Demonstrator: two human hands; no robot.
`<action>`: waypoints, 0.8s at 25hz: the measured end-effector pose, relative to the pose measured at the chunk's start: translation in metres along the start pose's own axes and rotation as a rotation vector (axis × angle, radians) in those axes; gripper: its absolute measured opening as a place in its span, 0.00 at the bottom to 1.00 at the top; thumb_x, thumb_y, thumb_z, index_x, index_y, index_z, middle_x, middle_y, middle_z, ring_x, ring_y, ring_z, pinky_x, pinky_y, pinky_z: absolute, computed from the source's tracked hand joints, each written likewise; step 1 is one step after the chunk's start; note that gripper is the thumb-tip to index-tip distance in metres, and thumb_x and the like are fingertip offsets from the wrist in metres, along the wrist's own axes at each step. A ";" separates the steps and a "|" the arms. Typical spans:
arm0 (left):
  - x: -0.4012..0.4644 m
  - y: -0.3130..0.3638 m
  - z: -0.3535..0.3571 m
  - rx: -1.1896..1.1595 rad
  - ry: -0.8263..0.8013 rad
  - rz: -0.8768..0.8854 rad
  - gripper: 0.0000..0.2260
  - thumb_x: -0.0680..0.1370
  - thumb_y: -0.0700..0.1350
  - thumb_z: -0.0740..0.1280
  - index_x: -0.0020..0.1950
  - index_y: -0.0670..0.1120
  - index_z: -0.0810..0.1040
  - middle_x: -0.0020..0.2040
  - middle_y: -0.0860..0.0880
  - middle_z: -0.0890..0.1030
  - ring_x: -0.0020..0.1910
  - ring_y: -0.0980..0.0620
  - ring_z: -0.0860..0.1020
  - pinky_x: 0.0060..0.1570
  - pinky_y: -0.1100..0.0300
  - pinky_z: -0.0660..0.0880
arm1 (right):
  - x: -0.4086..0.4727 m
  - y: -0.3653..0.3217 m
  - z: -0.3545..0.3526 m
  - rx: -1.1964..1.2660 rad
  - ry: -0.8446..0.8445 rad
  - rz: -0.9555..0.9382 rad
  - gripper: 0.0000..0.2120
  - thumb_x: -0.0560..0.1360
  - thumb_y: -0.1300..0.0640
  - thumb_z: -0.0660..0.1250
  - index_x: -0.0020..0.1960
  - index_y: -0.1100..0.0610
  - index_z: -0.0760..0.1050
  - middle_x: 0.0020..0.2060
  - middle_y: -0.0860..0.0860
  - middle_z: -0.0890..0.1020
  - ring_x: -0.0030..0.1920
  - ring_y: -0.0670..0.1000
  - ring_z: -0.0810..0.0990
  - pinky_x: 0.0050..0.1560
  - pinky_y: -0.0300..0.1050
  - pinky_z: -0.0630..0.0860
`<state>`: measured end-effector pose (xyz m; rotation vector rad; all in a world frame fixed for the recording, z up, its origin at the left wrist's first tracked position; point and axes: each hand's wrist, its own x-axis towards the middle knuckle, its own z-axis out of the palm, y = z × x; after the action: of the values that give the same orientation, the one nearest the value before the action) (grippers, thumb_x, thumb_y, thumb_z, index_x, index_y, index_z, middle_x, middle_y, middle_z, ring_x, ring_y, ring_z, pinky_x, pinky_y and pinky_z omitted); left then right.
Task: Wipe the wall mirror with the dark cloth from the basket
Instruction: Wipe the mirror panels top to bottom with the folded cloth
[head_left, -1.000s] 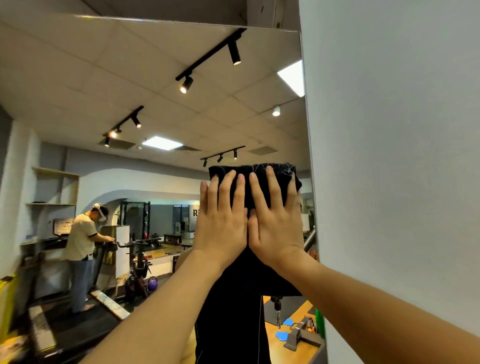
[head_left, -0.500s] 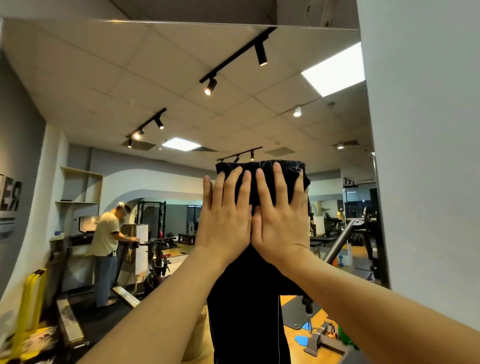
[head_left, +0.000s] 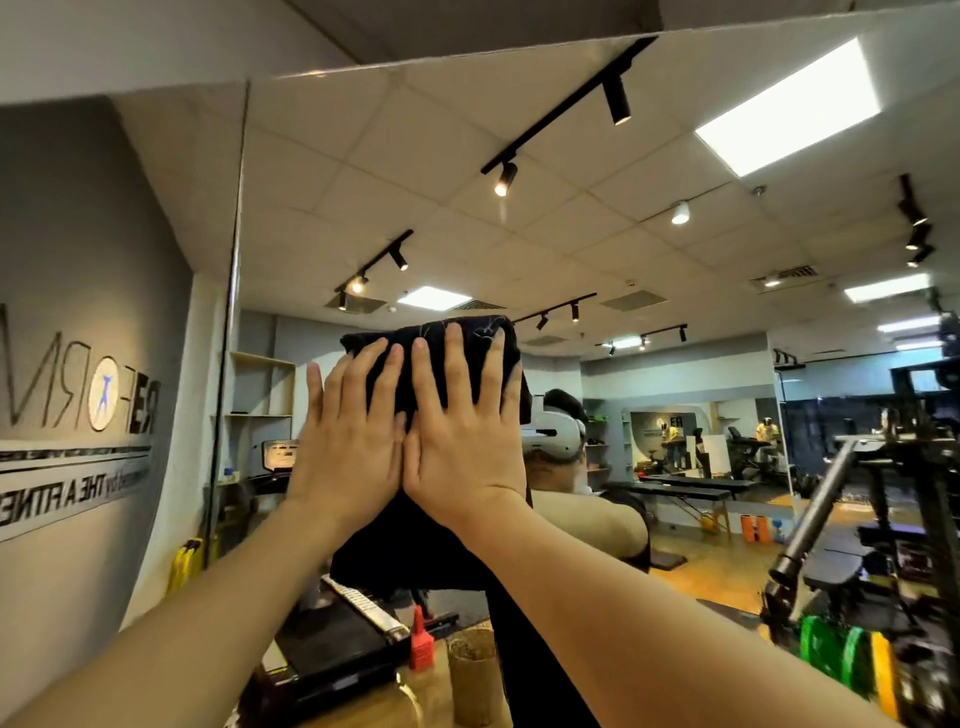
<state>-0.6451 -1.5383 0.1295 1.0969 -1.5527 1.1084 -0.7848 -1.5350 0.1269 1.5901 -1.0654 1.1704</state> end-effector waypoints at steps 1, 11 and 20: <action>-0.002 -0.019 -0.001 -0.002 0.005 0.001 0.27 0.82 0.50 0.50 0.81 0.43 0.57 0.79 0.43 0.59 0.79 0.43 0.59 0.77 0.33 0.53 | 0.005 -0.017 0.006 0.000 0.002 0.006 0.34 0.81 0.43 0.53 0.84 0.54 0.52 0.83 0.60 0.53 0.81 0.70 0.44 0.79 0.71 0.50; -0.011 -0.129 -0.002 -0.002 0.040 0.060 0.28 0.82 0.51 0.49 0.82 0.43 0.57 0.79 0.43 0.59 0.79 0.44 0.58 0.79 0.37 0.45 | 0.032 -0.118 0.046 -0.019 0.058 0.072 0.33 0.81 0.44 0.54 0.83 0.54 0.56 0.82 0.60 0.56 0.81 0.70 0.47 0.78 0.71 0.51; -0.029 -0.165 -0.001 -0.018 0.058 0.035 0.27 0.83 0.50 0.50 0.82 0.43 0.57 0.79 0.43 0.59 0.79 0.44 0.58 0.78 0.35 0.48 | 0.032 -0.154 0.062 -0.019 0.052 0.055 0.33 0.82 0.44 0.54 0.83 0.53 0.54 0.82 0.59 0.54 0.81 0.70 0.46 0.79 0.70 0.50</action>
<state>-0.4800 -1.5663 0.1280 1.0204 -1.5394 1.1379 -0.6175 -1.5587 0.1229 1.5163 -1.0898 1.2285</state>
